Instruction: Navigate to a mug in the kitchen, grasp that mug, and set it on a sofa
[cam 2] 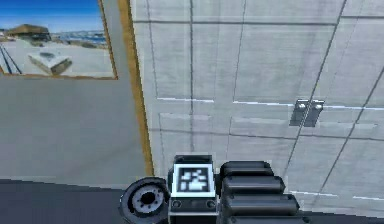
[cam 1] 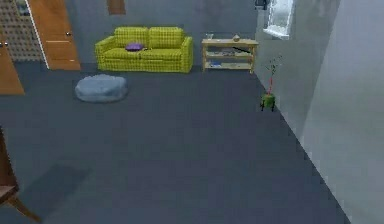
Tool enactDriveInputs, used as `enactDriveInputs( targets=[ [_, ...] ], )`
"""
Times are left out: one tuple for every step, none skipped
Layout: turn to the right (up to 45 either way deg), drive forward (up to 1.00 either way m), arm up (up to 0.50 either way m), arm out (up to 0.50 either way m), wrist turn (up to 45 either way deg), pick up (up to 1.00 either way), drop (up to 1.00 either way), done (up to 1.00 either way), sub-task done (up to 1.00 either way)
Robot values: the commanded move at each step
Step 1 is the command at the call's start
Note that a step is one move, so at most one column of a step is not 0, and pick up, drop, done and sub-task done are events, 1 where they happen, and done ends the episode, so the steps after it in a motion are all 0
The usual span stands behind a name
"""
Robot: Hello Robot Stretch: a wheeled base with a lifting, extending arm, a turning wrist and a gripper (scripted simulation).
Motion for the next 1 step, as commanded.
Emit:
enactDriveInputs(
  targets=[
    [6.0, 0.0, 0.0, 0.0, 0.0, 0.0, 0.0, 0.0, 0.0]
  ],
)
